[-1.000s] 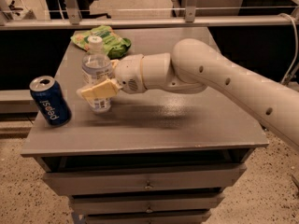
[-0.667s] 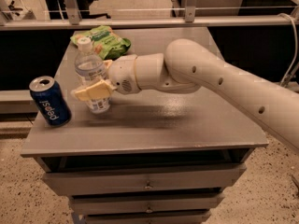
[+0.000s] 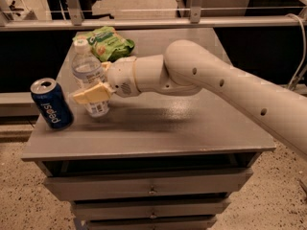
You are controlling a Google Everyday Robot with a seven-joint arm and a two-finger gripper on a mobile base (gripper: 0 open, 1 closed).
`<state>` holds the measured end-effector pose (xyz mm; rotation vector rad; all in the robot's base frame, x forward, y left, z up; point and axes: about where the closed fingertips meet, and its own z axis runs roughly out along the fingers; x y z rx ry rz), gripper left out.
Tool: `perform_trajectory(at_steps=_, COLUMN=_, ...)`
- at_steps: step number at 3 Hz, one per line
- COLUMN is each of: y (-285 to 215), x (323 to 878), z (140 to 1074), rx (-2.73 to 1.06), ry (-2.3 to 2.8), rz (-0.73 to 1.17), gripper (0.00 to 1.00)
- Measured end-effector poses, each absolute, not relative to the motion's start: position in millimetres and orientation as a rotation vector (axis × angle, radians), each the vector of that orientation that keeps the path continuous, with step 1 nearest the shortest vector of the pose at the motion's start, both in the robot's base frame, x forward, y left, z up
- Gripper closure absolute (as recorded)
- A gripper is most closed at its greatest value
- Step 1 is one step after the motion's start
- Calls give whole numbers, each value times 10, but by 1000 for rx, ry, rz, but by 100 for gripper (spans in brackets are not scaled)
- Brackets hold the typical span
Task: Move blue plastic bottle near pepsi can
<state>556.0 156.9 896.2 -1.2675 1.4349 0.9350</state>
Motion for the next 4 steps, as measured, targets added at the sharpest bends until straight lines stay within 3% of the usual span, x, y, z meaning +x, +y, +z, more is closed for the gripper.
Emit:
perform_trajectory(at_steps=1, y=1623, x=5520, z=8999, rx=-1271, ry=1431, rz=953, gripper=89)
perform_trajectory(at_steps=4, y=1679, x=5400, z=8997, rx=-1229, ry=1437, rz=1052, gripper=18)
